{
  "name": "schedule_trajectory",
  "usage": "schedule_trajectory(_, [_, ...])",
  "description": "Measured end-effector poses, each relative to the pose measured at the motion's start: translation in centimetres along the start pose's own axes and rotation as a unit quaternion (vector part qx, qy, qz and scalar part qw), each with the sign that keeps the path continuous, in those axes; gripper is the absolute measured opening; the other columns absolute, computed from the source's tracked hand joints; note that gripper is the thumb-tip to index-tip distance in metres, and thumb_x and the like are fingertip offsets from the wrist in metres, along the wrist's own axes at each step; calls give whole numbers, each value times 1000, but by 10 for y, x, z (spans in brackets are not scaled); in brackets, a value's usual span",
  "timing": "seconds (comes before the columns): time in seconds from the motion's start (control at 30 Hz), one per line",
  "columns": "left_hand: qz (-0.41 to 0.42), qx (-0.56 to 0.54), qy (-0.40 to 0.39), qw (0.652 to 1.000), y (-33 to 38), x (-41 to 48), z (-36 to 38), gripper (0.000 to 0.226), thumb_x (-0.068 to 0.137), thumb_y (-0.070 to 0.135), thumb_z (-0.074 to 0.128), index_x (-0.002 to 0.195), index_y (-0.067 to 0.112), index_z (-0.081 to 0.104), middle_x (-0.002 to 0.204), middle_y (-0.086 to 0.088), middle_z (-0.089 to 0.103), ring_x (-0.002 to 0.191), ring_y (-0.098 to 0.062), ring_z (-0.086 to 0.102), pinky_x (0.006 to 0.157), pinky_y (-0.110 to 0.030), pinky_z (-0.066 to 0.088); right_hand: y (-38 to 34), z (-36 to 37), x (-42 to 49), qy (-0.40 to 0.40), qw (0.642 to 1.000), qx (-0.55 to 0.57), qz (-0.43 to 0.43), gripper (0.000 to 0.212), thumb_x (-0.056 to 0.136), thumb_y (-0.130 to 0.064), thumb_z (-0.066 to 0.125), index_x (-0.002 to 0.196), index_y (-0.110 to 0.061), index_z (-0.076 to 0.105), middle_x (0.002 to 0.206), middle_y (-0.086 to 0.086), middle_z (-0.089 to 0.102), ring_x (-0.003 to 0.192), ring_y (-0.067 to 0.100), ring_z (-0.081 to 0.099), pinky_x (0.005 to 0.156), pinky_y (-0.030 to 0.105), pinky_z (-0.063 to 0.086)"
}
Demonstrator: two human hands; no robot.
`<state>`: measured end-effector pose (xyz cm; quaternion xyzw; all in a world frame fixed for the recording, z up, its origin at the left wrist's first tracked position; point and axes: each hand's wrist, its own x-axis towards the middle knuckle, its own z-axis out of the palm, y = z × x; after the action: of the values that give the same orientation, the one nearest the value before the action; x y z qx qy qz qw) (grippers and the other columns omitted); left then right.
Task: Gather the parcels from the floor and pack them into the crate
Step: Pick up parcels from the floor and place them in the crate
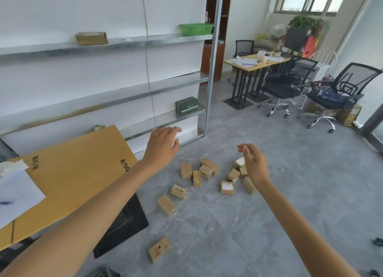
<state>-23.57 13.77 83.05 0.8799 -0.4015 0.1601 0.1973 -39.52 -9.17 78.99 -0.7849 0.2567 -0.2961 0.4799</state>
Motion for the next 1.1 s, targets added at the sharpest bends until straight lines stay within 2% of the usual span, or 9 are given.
schedule_trajectory(0.33, [-12,-23,-26,999,-16,74,56,32,95,17,48,126,13,52,120,-3,63,114,-22,55,102,-38,38,37,10,75,1,1000,-3,22,24,100,-17,41,100,-12,64,96,3,67,92,14,60,71,21,42])
schedule_trajectory(0.47, [-29,-24,-41,998,-50,116,89,32,94,17,49,126,13,53,119,-4,63,113,-22,56,102,-36,38,49,47,128,-28,999,-14,34,24,100,-16,41,100,-10,64,95,2,66,92,13,59,68,8,39])
schedule_trajectory(0.7, [-73,-42,-66,994,-118,201,146,31,95,19,48,126,14,53,117,-3,64,109,-21,57,98,-36,40,63,127,241,-91,993,-48,51,25,100,-16,41,102,-10,65,94,0,65,84,7,57,62,0,39])
schedule_trajectory(0.87, [-102,-62,-72,990,-145,255,178,32,97,20,46,127,15,52,119,-2,62,111,-21,56,101,-35,37,69,169,299,-116,991,-47,54,24,100,-16,40,102,-12,64,95,-2,64,87,10,58,65,5,40])
schedule_trajectory(1.1, [-124,-78,-105,984,-168,323,224,31,98,23,43,128,16,50,123,-2,60,113,-21,53,100,-34,36,79,212,378,-161,984,-43,69,24,100,-16,40,104,-9,63,99,-1,63,91,7,57,67,2,39])
